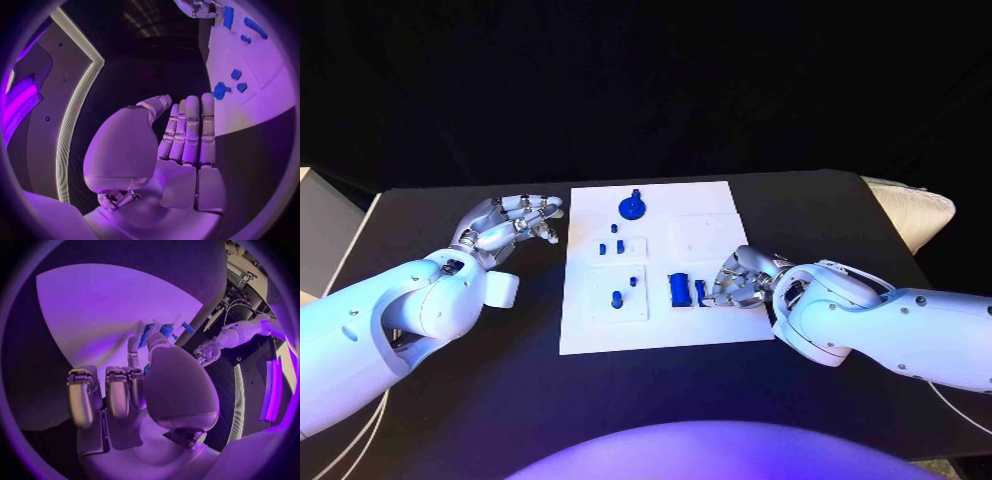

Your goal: Assemble the parts on the task board

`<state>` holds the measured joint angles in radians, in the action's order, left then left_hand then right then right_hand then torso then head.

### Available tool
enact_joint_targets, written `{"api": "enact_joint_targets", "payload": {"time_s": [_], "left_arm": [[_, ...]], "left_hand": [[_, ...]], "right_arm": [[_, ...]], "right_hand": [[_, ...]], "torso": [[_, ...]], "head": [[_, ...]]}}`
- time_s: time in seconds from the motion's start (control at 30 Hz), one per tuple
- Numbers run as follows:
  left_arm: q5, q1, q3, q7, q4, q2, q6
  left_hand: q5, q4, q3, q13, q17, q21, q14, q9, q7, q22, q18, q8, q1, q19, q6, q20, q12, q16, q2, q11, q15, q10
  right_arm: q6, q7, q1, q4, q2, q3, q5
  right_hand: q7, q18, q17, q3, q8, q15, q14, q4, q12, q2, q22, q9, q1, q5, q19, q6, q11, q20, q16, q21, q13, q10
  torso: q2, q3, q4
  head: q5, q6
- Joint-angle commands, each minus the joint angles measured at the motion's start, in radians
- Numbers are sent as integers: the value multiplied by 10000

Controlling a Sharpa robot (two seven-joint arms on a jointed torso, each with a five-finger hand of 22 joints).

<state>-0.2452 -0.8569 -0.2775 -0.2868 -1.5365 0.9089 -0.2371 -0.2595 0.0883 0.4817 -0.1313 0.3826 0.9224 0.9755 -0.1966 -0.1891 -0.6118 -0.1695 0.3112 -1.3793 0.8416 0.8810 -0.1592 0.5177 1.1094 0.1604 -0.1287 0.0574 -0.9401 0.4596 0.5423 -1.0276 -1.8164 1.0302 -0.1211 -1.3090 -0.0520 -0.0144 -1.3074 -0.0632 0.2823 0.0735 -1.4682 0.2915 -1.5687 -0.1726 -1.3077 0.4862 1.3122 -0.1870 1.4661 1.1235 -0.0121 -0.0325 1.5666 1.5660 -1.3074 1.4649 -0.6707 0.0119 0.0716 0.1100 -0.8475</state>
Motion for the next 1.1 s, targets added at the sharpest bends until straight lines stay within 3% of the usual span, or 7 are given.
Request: {"api": "enact_joint_targets", "payload": {"time_s": [0.03, 0.47, 0.67, 0.73, 0.93, 1.07, 1.1], "left_arm": [[51, 7, -7, -59, -9, -26, 20], [64, 14, -7, -57, 5, -31, 1], [122, 16, -7, -84, 94, -58, 3], [167, 17, -6, -113, 156, -89, -5], [482, 18, -6, -420, 383, -245, 4], [807, 18, -7, -804, 666, -404, -105], [892, 18, -8, -903, 772, -462, -163]], "left_hand": [[-56, 62, -13, 9, -13, -59, 64, 15, -10, 16, -139, 37, -59, 84, 30, 6, 58, -44, -10, 34, 8, 52], [-58, 69, -9, 10, -14, -62, 65, 17, -11, 18, -140, 39, -65, 87, 30, 6, 60, -45, -20, 34, 7, 50], [-56, 76, -11, 11, -14, -65, 66, 19, -13, 20, -139, 39, -63, 89, 27, 6, 61, -45, -21, 33, 7, 50], [-56, 76, -11, 11, -14, -65, 66, 19, -13, 20, -139, 39, -63, 89, 27, 6, 61, -45, -21, 33, 7, 50], [-42, 215, -116, 28, -24, -150, 13, 49, -23, 66, -127, 13, 74, 58, -44, -16, 53, -77, 87, 14, 36, 80], [-21, 484, -255, 60, -186, -639, -540, 103, -11, 318, -105, -10, 155, -264, -150, -113, 60, -498, 234, 3, 107, 28], [-19, 565, -281, 102, -307, -898, -785, 117, -27, 457, -94, -4, 137, -424, -173, -168, -4, -775, 269, -24, 156, 50]], "right_arm": [[-158, -121, 30, 44, -42, -2, -103], [340, -186, 116, 100, -72, 1, -211], [1068, -1226, 82, 15, 82, 28, 695], [1448, -1961, 36, 62, 105, 38, 1344], [2483, -4436, -216, 789, -101, 53, 3672], [2473, -6111, -351, 1665, -491, 57, 5631], [2389, -6493, -389, 1955, -639, 58, 6141]], "right_hand": [[-37, 144, -2634, 39, -2, 48, -1026, 0, -21, 26, -2631, -16, 110, 76, 1047, 27, -58, 46, 42, 48, -2634, 1059], [-27, 144, -2634, 15, -16, 58, -1026, 15, -21, 98, -2631, -44, 139, -225, 1047, 62, -68, 55, 42, 48, -2634, 1059], [-116, 77, -2634, 424, -110, 5, -1026, 31, -21, -28, -2540, -93, -504, -611, 966, -92, 6, 18, 42, -290, -2634, 1059], [-166, 23, -2634, 751, -160, -33, -1026, 25, -21, 93, -2465, -97, -686, -1081, 898, -238, 49, -21, 42, -566, -2634, 1059], [-324, -352, -2306, 976, -318, -148, -934, 3, 954, 535, -1895, -104, -389, -1557, 392, -674, 191, -130, -155, -2593, -2270, 704], [-503, -909, -621, 741, -460, -261, -345, -26, 3505, 776, -733, -115, 456, -1630, -553, -1101, 331, -253, -1404, -6076, -1195, -402], [-548, -1184, 331, 601, -454, -302, 80, -30, 4988, 832, -17, -98, 738, -1474, -1121, -1188, 384, -294, -2245, -7959, -497, -1129]], "torso": [[-2, 7, 10], [7, 16, 0], [37, 5, -26], [52, 12, -32], [173, 42, -112], [301, 75, -174], [347, 82, -194]], "head": [[13, -4], [-3, -9], [-9, 61], [-10, 110], [-87, 223], [-129, 373], [-148, 410]]}}
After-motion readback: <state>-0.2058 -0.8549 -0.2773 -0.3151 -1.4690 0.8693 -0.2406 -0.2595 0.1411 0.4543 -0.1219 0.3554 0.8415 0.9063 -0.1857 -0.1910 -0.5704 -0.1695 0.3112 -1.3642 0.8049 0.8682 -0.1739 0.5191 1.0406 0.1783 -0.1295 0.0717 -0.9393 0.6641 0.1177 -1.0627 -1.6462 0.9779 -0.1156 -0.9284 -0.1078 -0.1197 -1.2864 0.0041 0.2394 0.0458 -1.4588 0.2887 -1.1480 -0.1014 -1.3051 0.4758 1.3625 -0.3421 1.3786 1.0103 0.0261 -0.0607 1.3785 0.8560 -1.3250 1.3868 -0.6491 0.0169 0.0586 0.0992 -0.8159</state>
